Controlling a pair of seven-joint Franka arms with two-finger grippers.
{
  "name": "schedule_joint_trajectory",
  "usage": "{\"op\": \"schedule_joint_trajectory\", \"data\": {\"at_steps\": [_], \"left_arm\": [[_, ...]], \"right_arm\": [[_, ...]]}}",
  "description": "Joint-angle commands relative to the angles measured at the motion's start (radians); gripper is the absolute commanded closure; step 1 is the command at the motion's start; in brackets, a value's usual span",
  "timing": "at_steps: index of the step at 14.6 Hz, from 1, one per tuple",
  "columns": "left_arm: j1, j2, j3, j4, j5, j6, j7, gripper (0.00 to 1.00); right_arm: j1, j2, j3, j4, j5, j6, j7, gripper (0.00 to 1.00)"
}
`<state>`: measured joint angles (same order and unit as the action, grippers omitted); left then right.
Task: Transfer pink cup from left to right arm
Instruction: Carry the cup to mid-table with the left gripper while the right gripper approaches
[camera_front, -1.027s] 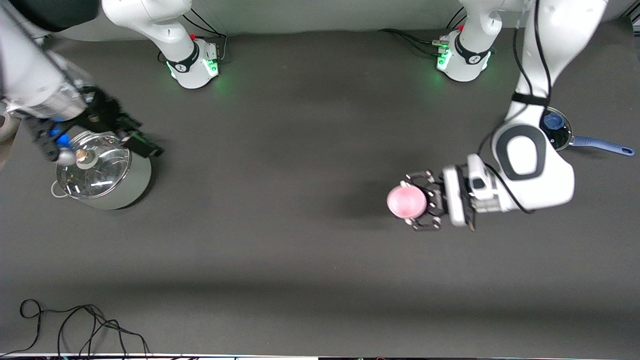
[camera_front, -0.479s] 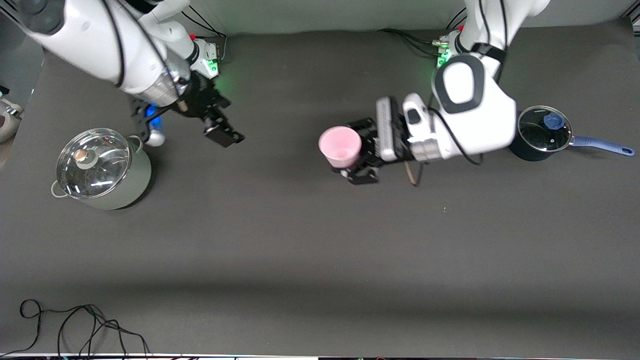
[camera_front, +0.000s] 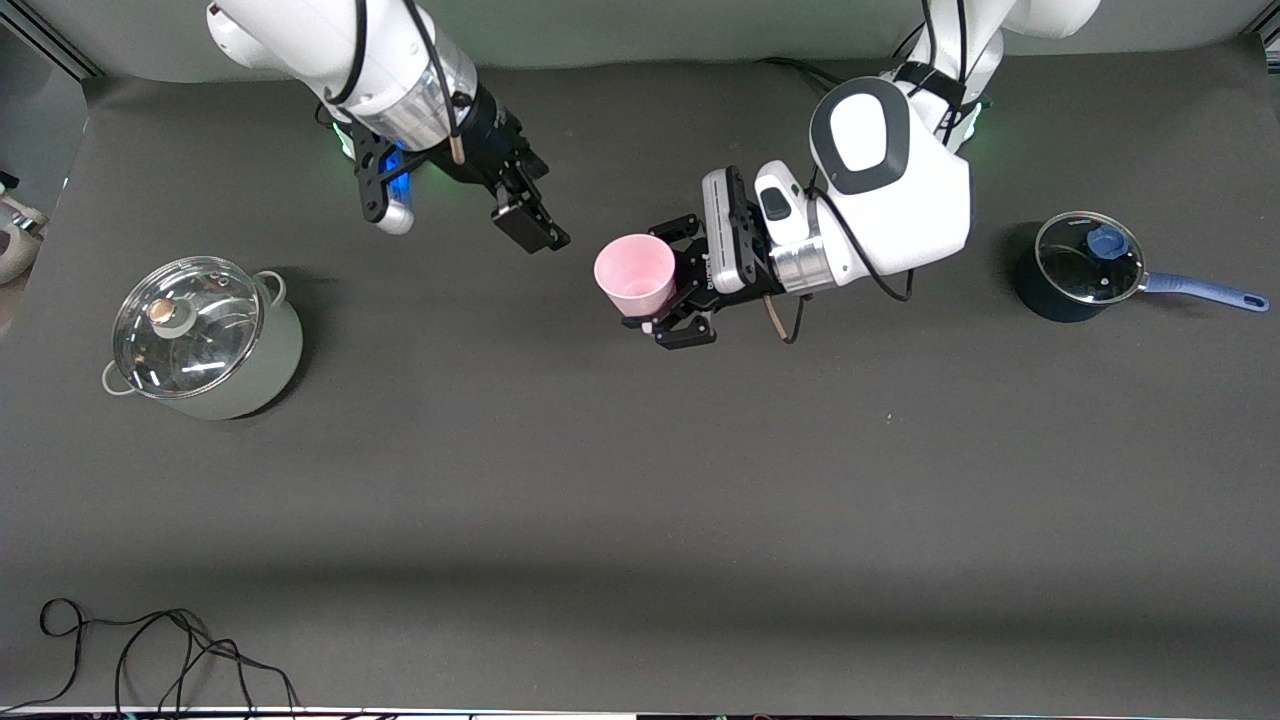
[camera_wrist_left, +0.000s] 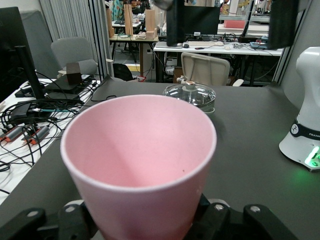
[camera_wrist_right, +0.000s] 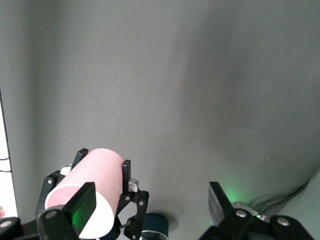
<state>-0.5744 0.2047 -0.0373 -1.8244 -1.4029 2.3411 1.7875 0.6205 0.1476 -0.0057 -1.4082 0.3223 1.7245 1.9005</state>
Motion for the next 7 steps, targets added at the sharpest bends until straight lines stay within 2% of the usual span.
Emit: {"op": "schedule_joint_trajectory", "data": {"at_steps": [1, 5, 7], "left_arm": [[-0.012, -0.03, 0.011, -0.029, -0.031, 0.015, -0.011, 0.54], [-0.034, -0.022, 0.011, -0.027, -0.068, 0.099, -0.011, 0.52], [-0.044, -0.021, 0.011, -0.027, -0.08, 0.136, -0.011, 0.51]], "right_arm": [[0.051, 0.036, -0.011, 0.037, 0.012, -0.003, 0.072, 0.01], [0.073, 0.078, -0.011, 0.061, 0.006, 0.007, 0.109, 0.01], [0.093, 0.105, -0.011, 0.103, -0.031, 0.012, 0.115, 0.01]]}}
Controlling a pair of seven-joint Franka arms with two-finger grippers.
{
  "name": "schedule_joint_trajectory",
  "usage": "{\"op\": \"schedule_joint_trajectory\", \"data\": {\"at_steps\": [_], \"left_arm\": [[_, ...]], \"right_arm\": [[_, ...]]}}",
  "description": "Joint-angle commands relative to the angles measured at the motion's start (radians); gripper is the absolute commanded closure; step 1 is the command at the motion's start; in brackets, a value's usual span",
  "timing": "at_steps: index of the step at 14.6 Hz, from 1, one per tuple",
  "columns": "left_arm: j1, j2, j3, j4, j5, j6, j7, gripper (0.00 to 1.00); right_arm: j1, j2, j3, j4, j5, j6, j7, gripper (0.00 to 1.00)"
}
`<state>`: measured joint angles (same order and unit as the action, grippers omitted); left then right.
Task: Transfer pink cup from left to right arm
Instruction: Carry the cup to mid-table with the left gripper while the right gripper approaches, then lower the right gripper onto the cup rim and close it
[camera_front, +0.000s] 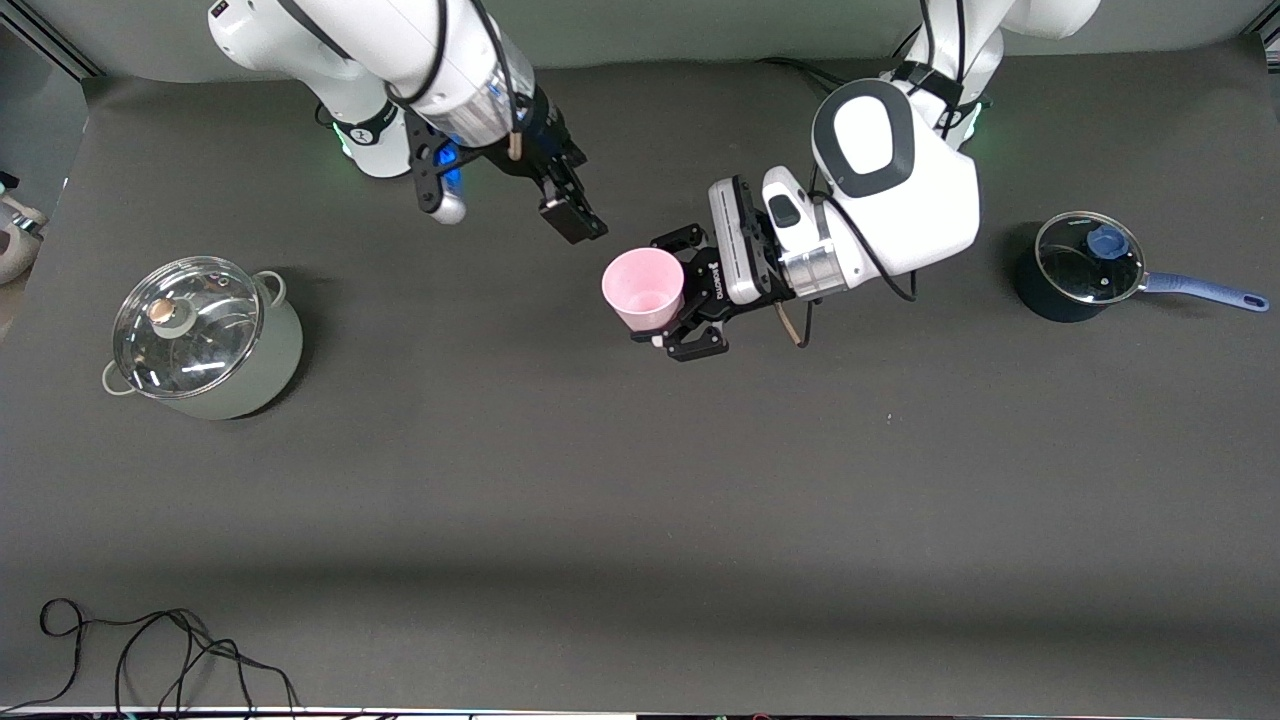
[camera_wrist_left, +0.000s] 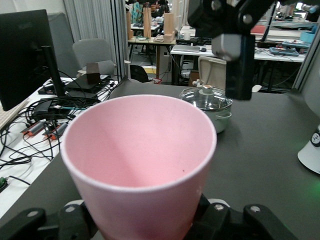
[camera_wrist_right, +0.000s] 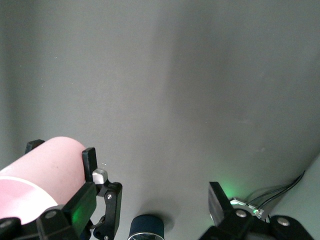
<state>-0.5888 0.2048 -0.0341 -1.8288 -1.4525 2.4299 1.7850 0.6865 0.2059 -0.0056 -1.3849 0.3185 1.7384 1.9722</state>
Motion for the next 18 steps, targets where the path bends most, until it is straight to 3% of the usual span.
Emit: {"op": "schedule_joint_trajectory", "data": {"at_steps": [1, 7, 18], "left_arm": [[-0.031, -0.021, 0.008, -0.023, -0.031, 0.052, -0.009, 0.51], [-0.029, -0.021, 0.008, -0.024, -0.037, 0.054, -0.009, 0.51], [-0.029, -0.022, 0.008, -0.027, -0.039, 0.054, -0.009, 0.5]], "right_arm": [[0.034, 0.056, -0.011, 0.096, -0.041, -0.002, 0.043, 0.01], [0.065, 0.07, -0.01, 0.118, -0.226, 0.003, 0.022, 0.0], [0.064, 0.109, -0.011, 0.119, -0.288, 0.093, -0.016, 0.0]]}}
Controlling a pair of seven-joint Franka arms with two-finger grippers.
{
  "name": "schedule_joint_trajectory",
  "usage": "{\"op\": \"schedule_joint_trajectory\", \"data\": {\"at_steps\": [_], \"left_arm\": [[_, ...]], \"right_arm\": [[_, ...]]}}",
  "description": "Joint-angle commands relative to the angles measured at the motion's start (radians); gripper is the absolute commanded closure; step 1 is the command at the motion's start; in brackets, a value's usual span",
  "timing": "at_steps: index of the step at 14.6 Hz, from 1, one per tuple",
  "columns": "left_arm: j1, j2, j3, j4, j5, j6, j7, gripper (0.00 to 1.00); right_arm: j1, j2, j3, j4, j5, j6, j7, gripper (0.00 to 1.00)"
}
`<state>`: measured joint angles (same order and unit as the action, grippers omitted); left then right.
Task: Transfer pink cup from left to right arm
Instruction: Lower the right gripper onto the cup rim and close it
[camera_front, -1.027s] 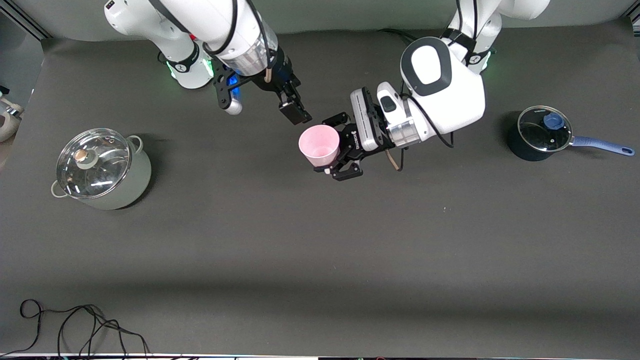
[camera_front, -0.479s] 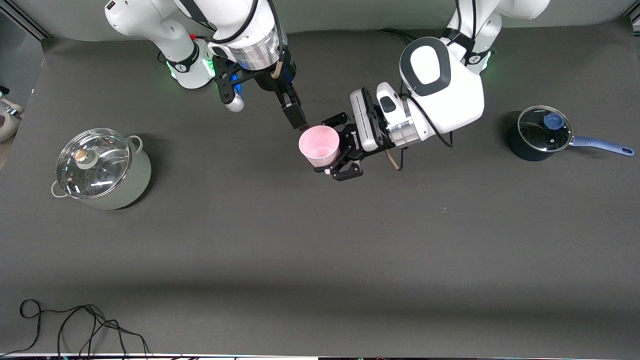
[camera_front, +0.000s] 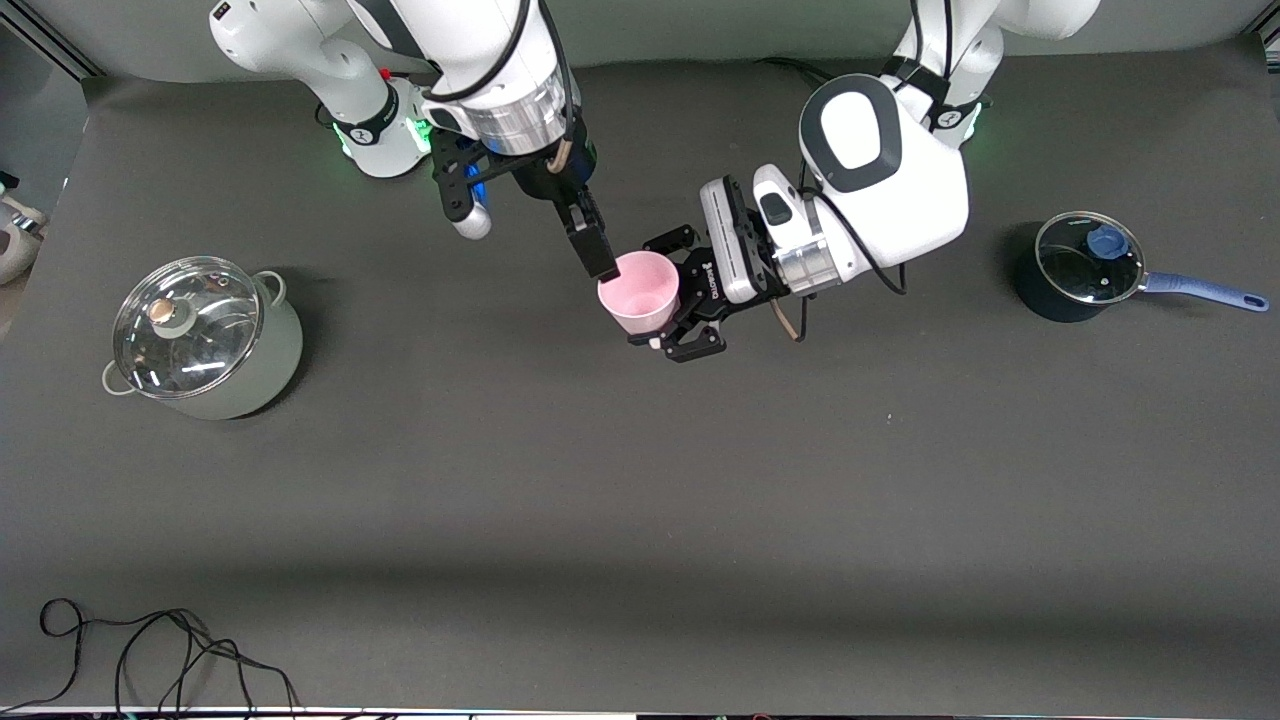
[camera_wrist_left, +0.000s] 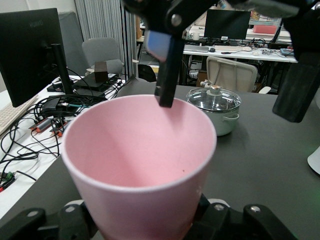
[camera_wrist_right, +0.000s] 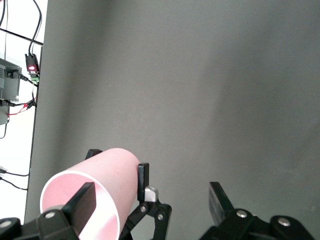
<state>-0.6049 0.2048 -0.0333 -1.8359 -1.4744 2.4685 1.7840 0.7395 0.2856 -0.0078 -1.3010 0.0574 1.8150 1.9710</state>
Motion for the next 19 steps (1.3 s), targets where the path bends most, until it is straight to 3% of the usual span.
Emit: {"op": "schedule_joint_trajectory", "data": {"at_steps": [1, 4, 5, 6, 7, 8, 9, 15, 16, 18, 19], "left_arm": [[-0.013, -0.022, 0.007, -0.02, -0.017, 0.015, -0.008, 0.5], [-0.013, -0.022, 0.007, -0.02, -0.017, 0.015, -0.008, 0.5], [-0.013, -0.022, 0.007, -0.022, -0.017, 0.015, -0.008, 0.5], [-0.013, -0.022, 0.007, -0.02, -0.017, 0.015, -0.008, 0.5], [-0.012, -0.022, 0.007, -0.022, -0.017, 0.015, -0.008, 0.5], [-0.012, -0.022, 0.007, -0.022, -0.017, 0.015, -0.008, 0.5], [-0.012, -0.022, 0.007, -0.022, -0.017, 0.015, -0.008, 0.5], [-0.009, -0.022, 0.007, -0.022, -0.017, 0.015, -0.008, 0.46], [-0.006, -0.022, 0.007, -0.02, -0.017, 0.013, -0.009, 0.38], [-0.003, -0.025, 0.007, -0.019, -0.017, 0.01, -0.011, 0.1], [-0.003, -0.025, 0.007, -0.019, -0.017, 0.01, -0.011, 0.02]], "right_arm": [[0.011, 0.035, -0.009, 0.037, -0.027, 0.018, -0.015, 0.0], [0.011, 0.041, -0.009, 0.034, -0.028, 0.018, -0.015, 0.01], [0.011, 0.043, -0.011, 0.034, -0.03, 0.018, -0.014, 0.09], [0.009, 0.043, -0.011, 0.034, -0.033, 0.018, -0.014, 0.36], [0.008, 0.043, -0.011, 0.035, -0.033, 0.018, -0.012, 0.7], [0.006, 0.043, -0.012, 0.036, -0.033, 0.018, -0.012, 0.95], [0.003, 0.043, -0.014, 0.036, -0.034, 0.018, -0.014, 1.0], [0.001, 0.049, -0.015, 0.036, -0.077, 0.02, -0.02, 1.0], [0.001, 0.049, -0.015, 0.036, -0.077, 0.021, -0.021, 1.0], [0.001, 0.049, -0.015, 0.036, -0.077, 0.032, -0.02, 1.0], [0.001, 0.049, -0.015, 0.036, -0.077, 0.033, -0.02, 1.0]]}}
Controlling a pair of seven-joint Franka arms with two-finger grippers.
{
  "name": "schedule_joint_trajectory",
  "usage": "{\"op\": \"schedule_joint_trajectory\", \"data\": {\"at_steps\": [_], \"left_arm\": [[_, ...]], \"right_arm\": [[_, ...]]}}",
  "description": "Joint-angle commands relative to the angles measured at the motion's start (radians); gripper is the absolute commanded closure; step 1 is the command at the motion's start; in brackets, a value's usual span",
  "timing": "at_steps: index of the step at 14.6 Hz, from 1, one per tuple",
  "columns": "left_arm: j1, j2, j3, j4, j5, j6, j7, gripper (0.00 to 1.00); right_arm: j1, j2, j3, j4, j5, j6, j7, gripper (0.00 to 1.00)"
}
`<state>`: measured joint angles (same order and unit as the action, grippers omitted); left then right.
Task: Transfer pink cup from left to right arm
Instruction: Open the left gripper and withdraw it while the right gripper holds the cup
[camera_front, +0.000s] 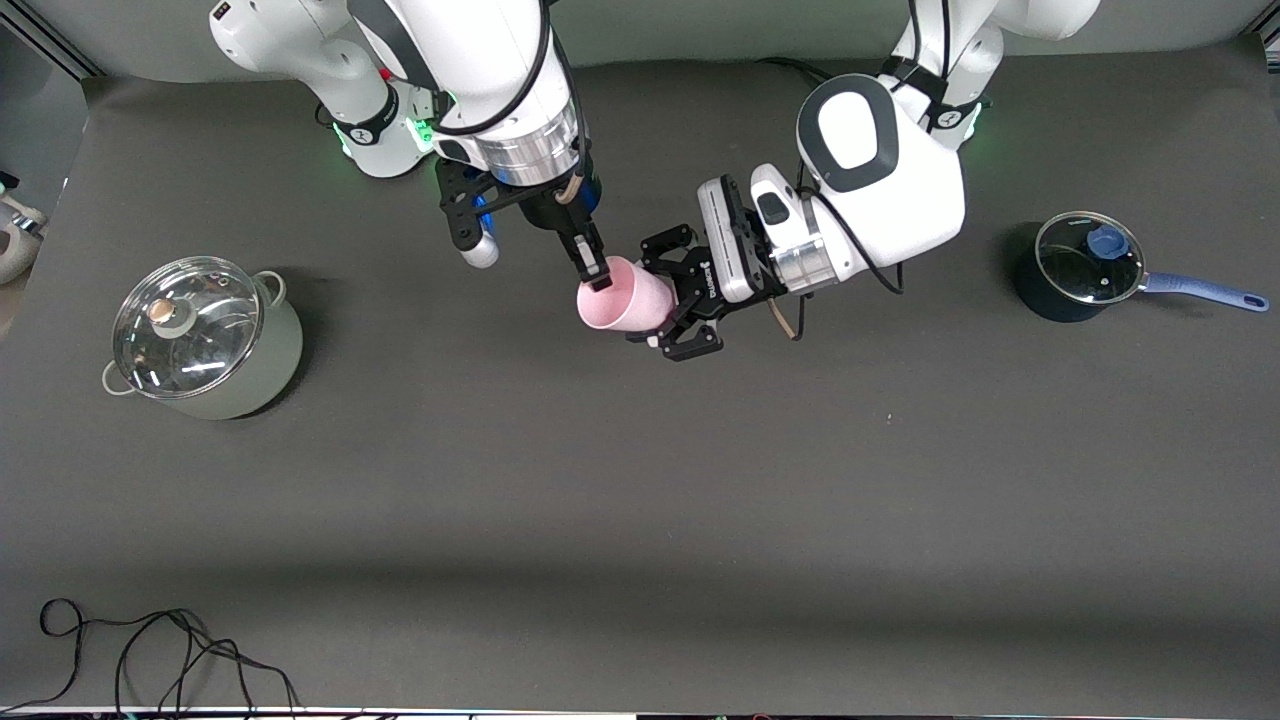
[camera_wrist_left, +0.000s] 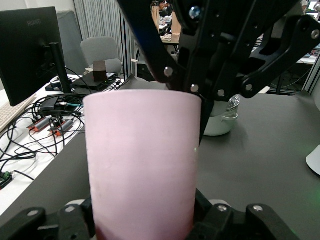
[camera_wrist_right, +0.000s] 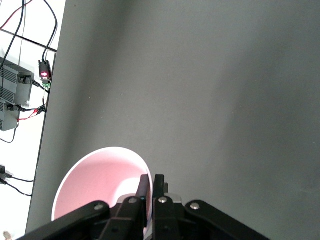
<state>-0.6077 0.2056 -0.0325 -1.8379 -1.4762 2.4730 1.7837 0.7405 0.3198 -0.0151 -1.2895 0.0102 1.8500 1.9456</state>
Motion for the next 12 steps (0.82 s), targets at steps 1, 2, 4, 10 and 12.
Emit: {"op": "schedule_joint_trajectory", "data": {"at_steps": [1, 2, 4, 10, 12], "left_arm": [[0.0, -0.026, 0.006, -0.018, -0.013, 0.007, -0.01, 0.02], [0.0, -0.026, 0.008, -0.018, -0.015, 0.007, -0.01, 0.02], [0.0, -0.026, 0.006, -0.018, -0.015, 0.009, -0.01, 0.02], [0.028, -0.019, 0.014, -0.021, -0.007, -0.011, -0.017, 0.02], [0.08, -0.006, 0.017, -0.044, 0.016, -0.096, -0.015, 0.02]], "right_arm": [[0.0, 0.015, -0.008, 0.024, -0.03, -0.002, 0.006, 1.0], [0.0, 0.015, -0.008, 0.024, -0.03, -0.002, 0.004, 1.0], [-0.001, 0.015, -0.009, 0.025, -0.03, -0.002, 0.001, 1.0], [-0.047, -0.002, -0.014, 0.012, -0.03, -0.014, -0.238, 1.0], [-0.085, -0.004, -0.016, 0.004, -0.032, -0.049, -0.296, 1.0]]}}
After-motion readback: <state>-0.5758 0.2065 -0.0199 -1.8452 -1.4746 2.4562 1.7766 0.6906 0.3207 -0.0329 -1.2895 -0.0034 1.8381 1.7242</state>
